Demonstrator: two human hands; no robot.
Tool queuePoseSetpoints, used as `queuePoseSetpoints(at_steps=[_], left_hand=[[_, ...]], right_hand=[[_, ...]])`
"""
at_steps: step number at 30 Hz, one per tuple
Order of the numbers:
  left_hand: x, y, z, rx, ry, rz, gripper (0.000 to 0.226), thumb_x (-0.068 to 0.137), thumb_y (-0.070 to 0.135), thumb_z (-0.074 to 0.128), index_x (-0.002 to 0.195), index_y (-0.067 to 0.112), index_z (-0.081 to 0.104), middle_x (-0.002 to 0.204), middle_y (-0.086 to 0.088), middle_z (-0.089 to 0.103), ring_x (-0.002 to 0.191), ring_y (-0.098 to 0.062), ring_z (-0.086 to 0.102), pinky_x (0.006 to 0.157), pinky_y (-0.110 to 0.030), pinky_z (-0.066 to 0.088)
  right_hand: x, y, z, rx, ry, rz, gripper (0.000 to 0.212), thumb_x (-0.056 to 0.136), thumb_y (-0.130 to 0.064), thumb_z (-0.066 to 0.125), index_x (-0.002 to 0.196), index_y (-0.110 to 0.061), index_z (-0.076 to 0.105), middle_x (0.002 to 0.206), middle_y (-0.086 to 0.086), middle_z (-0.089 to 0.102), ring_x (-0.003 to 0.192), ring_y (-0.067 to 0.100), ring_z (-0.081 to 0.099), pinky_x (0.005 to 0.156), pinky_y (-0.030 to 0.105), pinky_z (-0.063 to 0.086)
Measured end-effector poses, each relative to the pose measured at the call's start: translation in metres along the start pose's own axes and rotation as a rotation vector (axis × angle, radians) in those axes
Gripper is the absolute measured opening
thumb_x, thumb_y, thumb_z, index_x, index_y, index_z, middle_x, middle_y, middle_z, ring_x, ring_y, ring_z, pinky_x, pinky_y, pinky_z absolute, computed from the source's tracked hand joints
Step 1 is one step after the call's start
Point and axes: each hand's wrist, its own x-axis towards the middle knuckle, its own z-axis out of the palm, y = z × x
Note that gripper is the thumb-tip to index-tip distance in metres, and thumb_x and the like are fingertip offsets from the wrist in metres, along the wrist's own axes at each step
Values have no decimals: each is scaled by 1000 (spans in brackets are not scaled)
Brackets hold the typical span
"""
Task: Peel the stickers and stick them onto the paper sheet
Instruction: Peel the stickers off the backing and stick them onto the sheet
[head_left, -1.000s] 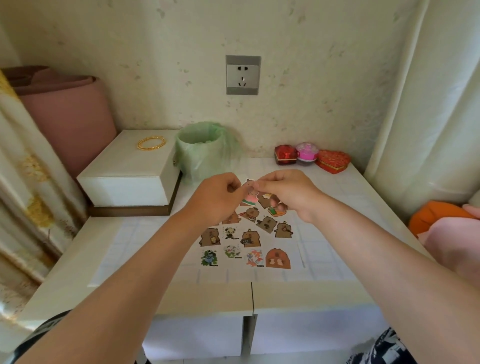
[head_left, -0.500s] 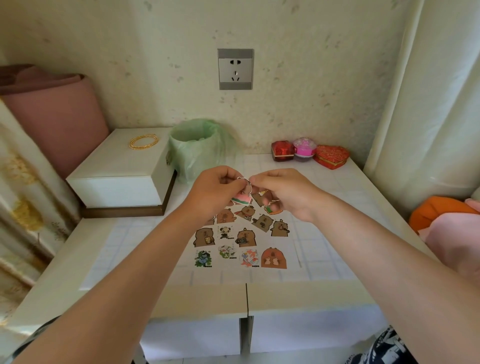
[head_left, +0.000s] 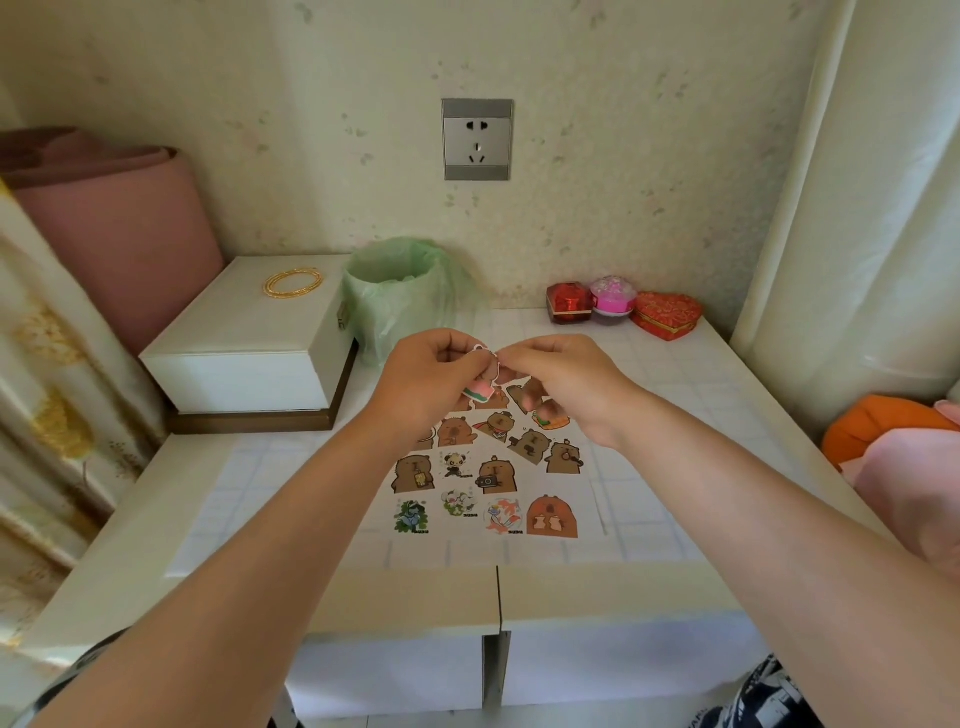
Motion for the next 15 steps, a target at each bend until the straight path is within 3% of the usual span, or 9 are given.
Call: queuePoseSetpoints(at_steps=[3, 7, 12, 15], left_hand=[[0, 1, -1, 5, -7, -5, 7, 89, 11, 67, 94, 7, 71, 68, 2, 72, 64, -8, 69, 78, -38, 61], [-2, 3, -3, 19, -24, 4, 8, 92, 12, 65, 95, 7, 70, 65, 3, 72, 61, -5, 69, 58, -20, 55], [-1, 2, -2, 24, -35, 6, 8, 93, 11, 64, 95, 7, 70, 69, 2, 74, 67, -9, 72, 75, -33, 59], [-1, 2, -4, 13, -14, -5, 7, 91, 12, 65, 93, 7, 71, 68, 3, 72, 66, -6, 70, 73, -31, 60]], right_hand=[[1, 0, -1, 27, -41, 33, 16, 92, -21, 68, 96, -8, 75, 84, 0, 74, 51, 12, 52, 49, 26, 37], [1, 0, 0, 7, -29, 8, 10, 92, -19, 70, 93, -11, 76, 86, 2, 75, 50, 11, 52, 49, 26, 36], [0, 1, 5, -143, 61, -89, 11, 93, -20, 67, 86, -18, 75, 79, -1, 75, 50, 13, 53, 46, 25, 36], [0, 0, 4, -63, 33, -58, 16, 93, -23, 67, 90, -10, 75, 84, -1, 75, 49, 13, 52, 46, 26, 36]])
